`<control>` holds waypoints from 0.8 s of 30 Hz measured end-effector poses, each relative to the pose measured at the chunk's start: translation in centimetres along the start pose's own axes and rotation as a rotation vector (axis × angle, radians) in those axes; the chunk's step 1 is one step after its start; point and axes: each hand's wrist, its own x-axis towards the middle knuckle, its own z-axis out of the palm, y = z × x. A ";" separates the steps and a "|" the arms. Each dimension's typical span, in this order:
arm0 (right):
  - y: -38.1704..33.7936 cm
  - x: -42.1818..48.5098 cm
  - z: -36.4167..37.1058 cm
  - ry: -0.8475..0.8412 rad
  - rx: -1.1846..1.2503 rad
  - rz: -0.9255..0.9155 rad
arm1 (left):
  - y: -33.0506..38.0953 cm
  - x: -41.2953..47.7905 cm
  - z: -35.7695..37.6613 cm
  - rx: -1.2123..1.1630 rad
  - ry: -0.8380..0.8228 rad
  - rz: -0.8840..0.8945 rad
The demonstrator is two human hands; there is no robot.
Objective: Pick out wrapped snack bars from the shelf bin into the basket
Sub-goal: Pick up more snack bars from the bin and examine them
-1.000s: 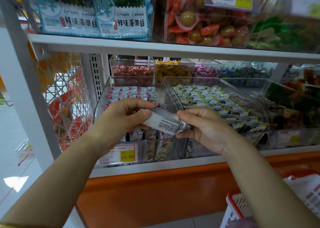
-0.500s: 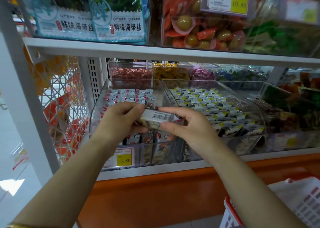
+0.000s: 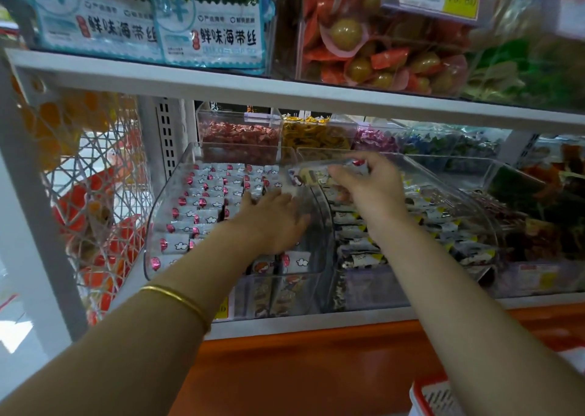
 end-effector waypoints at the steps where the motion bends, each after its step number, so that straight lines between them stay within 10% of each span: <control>1: -0.2 0.7 0.5 -0.036 -0.120 -0.084 | -0.2 0.0 0.2 0.031 -0.003 -0.010; 10: -1.3 4.3 7.3 -0.550 -1.051 -0.565 | -1.8 -3.2 0.9 -0.042 0.125 -0.040; 24: -0.8 6.2 9.2 -0.894 -1.191 -0.327 | -3.6 -4.4 0.2 -0.079 0.130 -0.082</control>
